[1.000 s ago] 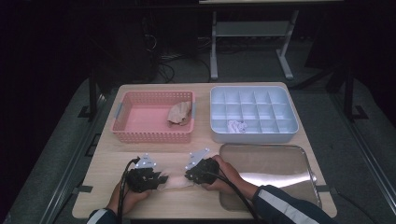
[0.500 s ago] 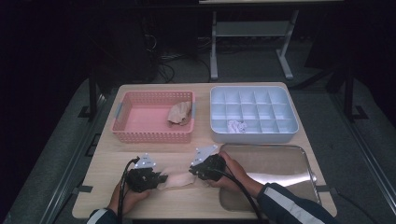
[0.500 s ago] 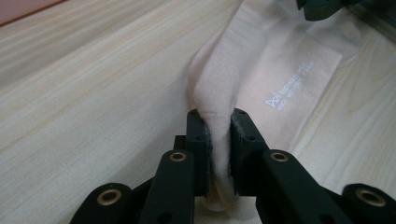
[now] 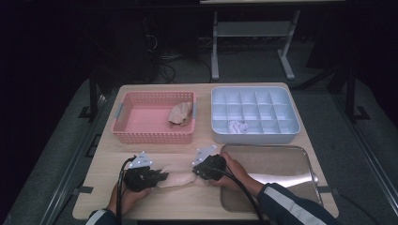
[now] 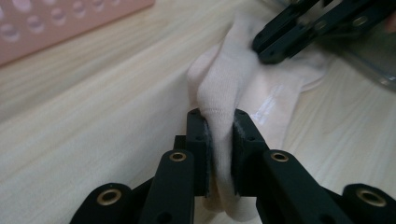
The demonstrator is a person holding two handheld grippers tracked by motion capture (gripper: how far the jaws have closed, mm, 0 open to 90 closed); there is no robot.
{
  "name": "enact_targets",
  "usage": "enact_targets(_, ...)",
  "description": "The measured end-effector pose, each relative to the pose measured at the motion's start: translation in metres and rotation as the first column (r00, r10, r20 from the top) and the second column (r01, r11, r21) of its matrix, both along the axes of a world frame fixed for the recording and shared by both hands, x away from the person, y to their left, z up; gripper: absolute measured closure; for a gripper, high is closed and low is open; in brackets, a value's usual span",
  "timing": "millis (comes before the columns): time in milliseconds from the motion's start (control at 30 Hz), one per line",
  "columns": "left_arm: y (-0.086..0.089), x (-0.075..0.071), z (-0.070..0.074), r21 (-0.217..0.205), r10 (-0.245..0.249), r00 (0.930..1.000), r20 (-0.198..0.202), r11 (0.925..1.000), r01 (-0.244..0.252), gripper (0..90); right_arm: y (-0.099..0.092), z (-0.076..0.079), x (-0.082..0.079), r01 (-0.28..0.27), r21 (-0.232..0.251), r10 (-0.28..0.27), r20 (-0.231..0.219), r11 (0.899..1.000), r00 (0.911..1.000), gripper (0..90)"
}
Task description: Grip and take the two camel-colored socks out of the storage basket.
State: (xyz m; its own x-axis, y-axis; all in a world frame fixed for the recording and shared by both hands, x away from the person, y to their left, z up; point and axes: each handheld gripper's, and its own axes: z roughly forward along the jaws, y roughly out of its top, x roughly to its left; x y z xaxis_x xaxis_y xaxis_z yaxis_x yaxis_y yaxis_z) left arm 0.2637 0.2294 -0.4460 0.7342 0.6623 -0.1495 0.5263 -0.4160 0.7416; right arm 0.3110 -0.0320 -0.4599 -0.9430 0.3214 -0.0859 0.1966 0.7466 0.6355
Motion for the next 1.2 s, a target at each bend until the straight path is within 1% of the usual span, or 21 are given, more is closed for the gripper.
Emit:
enact_targets(67,-0.001,-0.003,0.006,0.029,-0.022,0.9981,0.058,0.9994,0.020,80.5,0.001,0.000,0.001,0.000,0.003,0.000,-0.001,1.000,1.0000,82.6)
enact_targets(100,-0.002,-0.004,0.009,0.033,-0.032,0.9961,0.083,0.9990,0.030,81.1,0.001,0.000,0.001,0.000,0.004,0.000,-0.003,1.000,1.0000,82.7)
enact_targets(133,-0.002,-0.005,0.011,0.006,-0.038,0.9958,0.083,0.9993,0.038,81.2,0.001,0.000,0.001,-0.005,0.003,0.005,0.002,1.000,1.0000,82.7)
enact_targets(233,-0.002,-0.005,0.013,-0.015,-0.050,0.9959,0.075,0.9986,0.051,81.2,0.000,-0.001,0.002,-0.008,0.007,0.008,-0.003,1.000,1.0000,82.6)
enact_targets(267,0.000,-0.004,0.013,-0.040,-0.048,0.9970,0.061,0.9979,0.051,81.2,0.000,-0.001,0.002,-0.008,0.007,0.008,-0.002,1.000,1.0000,82.6)
enact_targets(333,-0.001,-0.003,0.012,-0.065,-0.034,0.9979,0.055,0.9972,0.037,81.0,0.001,-0.001,0.002,-0.004,0.010,0.004,0.006,1.000,1.0000,80.7)
enact_targets(367,-0.002,-0.003,0.013,-0.066,-0.039,0.9978,0.053,0.9969,0.042,80.8,0.001,0.000,0.003,-0.002,0.004,0.002,0.011,1.000,0.9999,76.7)
enact_targets(400,-0.002,-0.004,0.013,-0.064,-0.041,0.9976,0.056,0.9970,0.044,80.4,0.001,0.002,0.003,-0.006,0.004,0.006,0.004,1.000,1.0000,75.9)
enact_targets(467,-0.002,-0.004,0.015,-0.074,-0.037,0.9980,0.051,0.9964,0.041,79.3,-0.001,0.007,0.001,-0.012,0.041,0.012,0.001,0.999,0.9999,78.4)
enact_targets(533,-0.002,-0.004,0.017,-0.108,-0.023,0.9986,0.047,0.9938,0.028,79.1,0.001,0.010,-0.001,-0.014,0.055,0.014,0.004,0.998,0.9999,79.7)
enact_targets(567,-0.002,-0.003,0.018,-0.125,-0.025,0.9986,0.048,0.9917,0.030,79.2,0.003,0.009,0.000,-0.023,0.044,0.022,0.005,0.999,0.9997,80.0)
enact_targets(667,-0.006,-0.001,0.020,-0.129,-0.039,0.9977,0.056,0.9905,0.046,79.7,0.012,0.003,0.000,-0.034,0.013,0.034,0.008,0.999,0.9994,80.4)
enact_targets(767,-0.014,0.002,0.021,-0.154,-0.058,0.9972,0.048,0.9859,0.065,79.5,0.017,0.001,0.002,-0.034,0.010,0.034,0.002,0.999,0.9994,79.9)
enact_targets(833,-0.019,0.005,0.022,-0.149,-0.056,0.9971,0.052,0.9868,0.063,79.3,0.019,0.000,0.006,-0.037,0.007,0.037,0.008,0.999,0.9993,79.8)
enact_targets(900,-0.022,0.010,0.023,-0.164,-0.052,0.9975,0.048,0.9848,0.059,77.9,0.020,0.000,0.006,-0.025,0.013,0.025,-0.005,1.000,0.9997,77.6)
enact_targets(933,-0.024,0.012,0.023,-0.161,-0.046,0.9979,0.046,0.9855,0.053,77.7,0.020,0.000,0.007,-0.024,0.011,0.024,0.002,1.000,0.9997,76.1)
enact_targets(967,-0.026,0.013,0.023,-0.141,-0.044,0.9979,0.049,0.9888,0.050,77.6,0.018,0.002,0.007,-0.026,0.009,0.026,0.003,1.000,0.9996,75.5)
enact_targets(1033,-0.024,0.016,0.023,-0.141,-0.040,0.9984,0.040,0.9890,0.045,75.7,0.013,0.006,0.008,-0.012,0.034,0.012,0.005,0.999,0.9999,76.3)
enact_targets(1067,-0.022,0.017,0.022,-0.129,-0.035,0.9989,0.031,0.9909,0.039,74.1,0.008,0.011,0.010,0.000,0.062,-0.001,0.006,0.998,1.0000,77.0)
enact_targets(1100,-0.021,0.017,0.022,-0.126,-0.028,0.9992,0.027,0.9916,0.031,74.1,0.006,0.013,0.011,0.012,0.088,-0.011,-0.012,0.996,0.9999,77.8)
enact_targets(1200,-0.013,0.019,0.021,-0.125,-0.012,0.9998,0.014,0.9921,0.014,75.1,0.009,0.016,0.013,0.018,0.106,-0.017,-0.007,0.994,0.9998,79.8)
